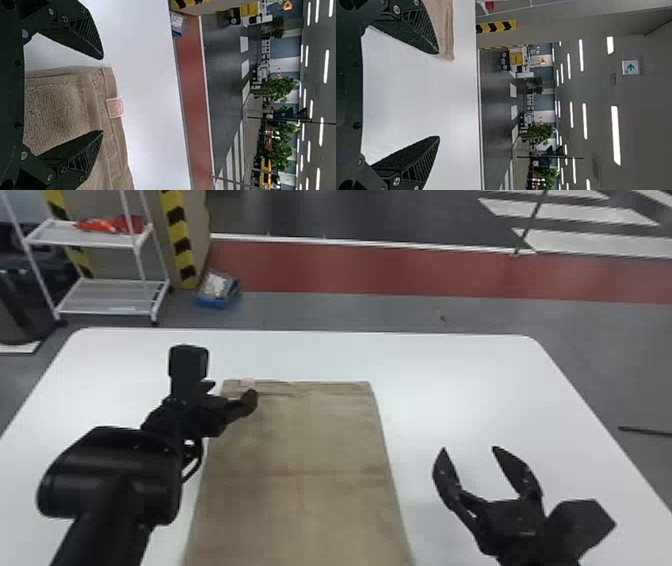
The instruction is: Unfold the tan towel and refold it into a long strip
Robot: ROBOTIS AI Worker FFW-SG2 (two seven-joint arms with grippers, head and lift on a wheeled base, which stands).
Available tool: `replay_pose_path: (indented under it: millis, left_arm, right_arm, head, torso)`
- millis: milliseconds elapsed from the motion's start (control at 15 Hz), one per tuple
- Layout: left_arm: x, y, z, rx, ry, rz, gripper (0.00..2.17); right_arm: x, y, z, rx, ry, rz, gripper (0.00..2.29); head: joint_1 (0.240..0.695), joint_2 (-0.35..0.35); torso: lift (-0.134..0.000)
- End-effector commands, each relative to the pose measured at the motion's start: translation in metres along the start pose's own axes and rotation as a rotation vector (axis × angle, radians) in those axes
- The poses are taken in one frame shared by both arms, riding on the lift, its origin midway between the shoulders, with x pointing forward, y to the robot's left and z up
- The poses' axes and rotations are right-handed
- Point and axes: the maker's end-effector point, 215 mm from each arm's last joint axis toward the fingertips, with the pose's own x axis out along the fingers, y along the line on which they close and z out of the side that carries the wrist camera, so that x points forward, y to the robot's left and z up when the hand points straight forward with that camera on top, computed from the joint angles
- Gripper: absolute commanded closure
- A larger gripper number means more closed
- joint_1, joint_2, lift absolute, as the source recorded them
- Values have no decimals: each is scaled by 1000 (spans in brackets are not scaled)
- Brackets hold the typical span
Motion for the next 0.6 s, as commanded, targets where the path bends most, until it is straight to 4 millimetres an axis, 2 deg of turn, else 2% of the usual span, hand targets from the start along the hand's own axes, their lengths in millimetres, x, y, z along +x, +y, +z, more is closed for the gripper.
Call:
replay_pose_path:
  millis: [0, 200, 533]
  left_arm:
    - [1, 6, -3, 1, 5, 8, 417]
    - [-1, 5, -7, 2, 12, 7, 701]
    - [-4, 3, -18, -1, 24, 4, 728]
  right_arm:
    - [1, -1, -1, 0, 1, -1, 124]
    - [1, 0, -1, 0, 1, 0, 124]
    - [2, -1, -4, 0, 6, -1, 124]
  head:
    - [695, -114]
    - [695, -109]
    - [695, -107]
  torso:
    - [-123]
    - [-123]
    - [-123]
